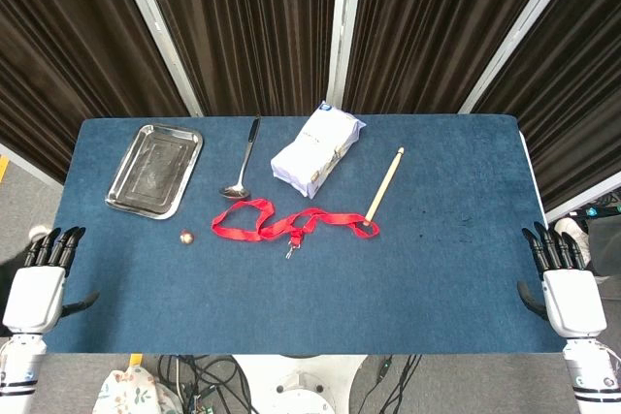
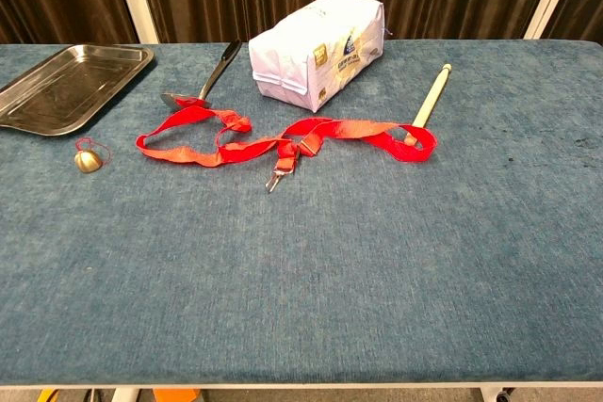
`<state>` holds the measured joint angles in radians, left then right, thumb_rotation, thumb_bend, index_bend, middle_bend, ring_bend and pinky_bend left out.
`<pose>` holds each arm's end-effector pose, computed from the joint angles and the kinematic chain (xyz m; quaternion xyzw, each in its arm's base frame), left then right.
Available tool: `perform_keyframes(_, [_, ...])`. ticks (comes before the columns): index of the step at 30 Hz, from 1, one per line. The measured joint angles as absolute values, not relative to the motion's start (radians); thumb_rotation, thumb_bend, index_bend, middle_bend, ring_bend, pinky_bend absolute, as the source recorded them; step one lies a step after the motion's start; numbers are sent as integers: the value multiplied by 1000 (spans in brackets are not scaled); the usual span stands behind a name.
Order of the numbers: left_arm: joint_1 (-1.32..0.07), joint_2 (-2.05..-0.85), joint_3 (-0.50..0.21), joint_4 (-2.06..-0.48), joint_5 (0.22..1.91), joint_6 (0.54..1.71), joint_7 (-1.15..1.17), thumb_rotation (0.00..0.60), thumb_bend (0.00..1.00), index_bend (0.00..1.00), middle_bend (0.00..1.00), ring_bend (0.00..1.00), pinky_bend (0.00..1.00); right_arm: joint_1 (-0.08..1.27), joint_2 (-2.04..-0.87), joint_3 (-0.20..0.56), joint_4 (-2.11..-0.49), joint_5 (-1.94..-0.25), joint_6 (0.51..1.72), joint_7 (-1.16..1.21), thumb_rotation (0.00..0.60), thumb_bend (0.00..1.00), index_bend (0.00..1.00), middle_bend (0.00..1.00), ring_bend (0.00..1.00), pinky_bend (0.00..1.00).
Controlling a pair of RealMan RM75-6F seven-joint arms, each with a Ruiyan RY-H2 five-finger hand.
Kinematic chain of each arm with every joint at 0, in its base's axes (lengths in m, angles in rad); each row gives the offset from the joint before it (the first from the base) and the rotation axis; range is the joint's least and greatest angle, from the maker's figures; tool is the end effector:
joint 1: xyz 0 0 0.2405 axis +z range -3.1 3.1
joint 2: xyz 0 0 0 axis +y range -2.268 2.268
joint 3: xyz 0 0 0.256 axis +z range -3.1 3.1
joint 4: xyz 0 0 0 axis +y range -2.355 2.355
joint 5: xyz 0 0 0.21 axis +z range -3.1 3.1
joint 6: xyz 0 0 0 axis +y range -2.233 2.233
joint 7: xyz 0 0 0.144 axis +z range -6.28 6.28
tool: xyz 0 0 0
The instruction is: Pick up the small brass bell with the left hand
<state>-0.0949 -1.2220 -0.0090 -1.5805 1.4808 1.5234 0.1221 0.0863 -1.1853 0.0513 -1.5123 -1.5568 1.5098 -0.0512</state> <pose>-0.3092 0.1753 0.1290 -0.6021 -0.3751 -0.3712 0.5992 -0.3156 -0.1826 0.1472 0.6194 -0.3423 0.3822 0.5942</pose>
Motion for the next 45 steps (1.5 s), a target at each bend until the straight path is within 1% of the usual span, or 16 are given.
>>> perform_keyframes(5, [-93,-1214,-11,-1593,1482,1518,105,600,115,42,73,2,108,83,-1182,52,-1513,-1556,1515,-48,600,258,0,0,0,0])
perform_keyframes(7, [-97,-1211,-15,-1596,1481,1510,100,600,115,93,73,2,109,82,-1181,52,-1512,-1557,1516,-48,600,258,0,0,0,0])
perform_keyframes(9, [-103,-1210,-18,-1595,1478,1496,99,600,124,175,74,2,112,83,-1180,50,-1511,-1560,1516,-49,600,258,0,0,0,0])
perform_keyframes(11, [-115,-1208,-22,-1595,1471,1468,96,600,139,211,74,2,114,84,-1178,50,-1513,-1564,1515,-48,600,258,0,0,0,0])
perform_keyframes(15, [-161,-1203,-36,-1598,1454,1384,92,600,162,220,84,2,114,86,-1175,47,-1520,-1567,1511,-52,600,258,0,0,0,0])
perform_keyframes(20, [-250,-1210,-71,-1597,1428,1265,87,600,190,226,86,2,114,87,-1171,44,-1534,-1567,1505,-64,600,258,0,0,0,0])
perform_keyframes(31, [-387,-1262,-118,-1561,1316,1059,113,600,194,258,112,2,114,91,-1163,46,-1549,-1567,1499,-74,600,258,0,0,0,0])
perform_keyframes(41, [-454,-1351,-132,-1461,1286,1003,112,600,219,297,138,3,114,93,-1168,45,-1538,-1556,1488,-69,600,258,0,0,0,0])
perform_keyframes(45, [-468,-1383,-130,-1423,1278,992,109,600,231,358,166,23,116,92,-1166,46,-1536,-1551,1486,-66,600,258,0,0,0,0])
